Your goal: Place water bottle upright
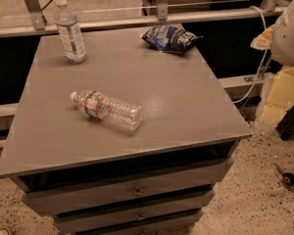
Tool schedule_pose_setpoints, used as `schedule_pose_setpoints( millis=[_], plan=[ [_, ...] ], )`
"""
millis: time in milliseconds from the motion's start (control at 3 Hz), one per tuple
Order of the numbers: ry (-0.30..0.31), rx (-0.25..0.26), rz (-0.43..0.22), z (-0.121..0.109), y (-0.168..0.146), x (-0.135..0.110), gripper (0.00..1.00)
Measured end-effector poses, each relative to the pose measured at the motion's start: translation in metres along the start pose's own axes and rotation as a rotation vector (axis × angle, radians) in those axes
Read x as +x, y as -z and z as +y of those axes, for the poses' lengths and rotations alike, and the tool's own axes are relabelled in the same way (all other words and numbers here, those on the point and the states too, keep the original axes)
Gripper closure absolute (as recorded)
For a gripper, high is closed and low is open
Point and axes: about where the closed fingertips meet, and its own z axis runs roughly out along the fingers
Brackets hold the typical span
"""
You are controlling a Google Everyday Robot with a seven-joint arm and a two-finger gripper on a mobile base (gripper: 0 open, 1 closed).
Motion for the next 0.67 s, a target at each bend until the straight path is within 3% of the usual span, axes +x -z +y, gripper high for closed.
schedule_pose_setpoints(
  millis=[333,667],
  plan=[
    [0.0,0.0,0.0,0.0,0.0,0.0,0.0],
    [0.025,0.001,-0.037,-0.01,-0.028,-0.049,0.0]
  ],
)
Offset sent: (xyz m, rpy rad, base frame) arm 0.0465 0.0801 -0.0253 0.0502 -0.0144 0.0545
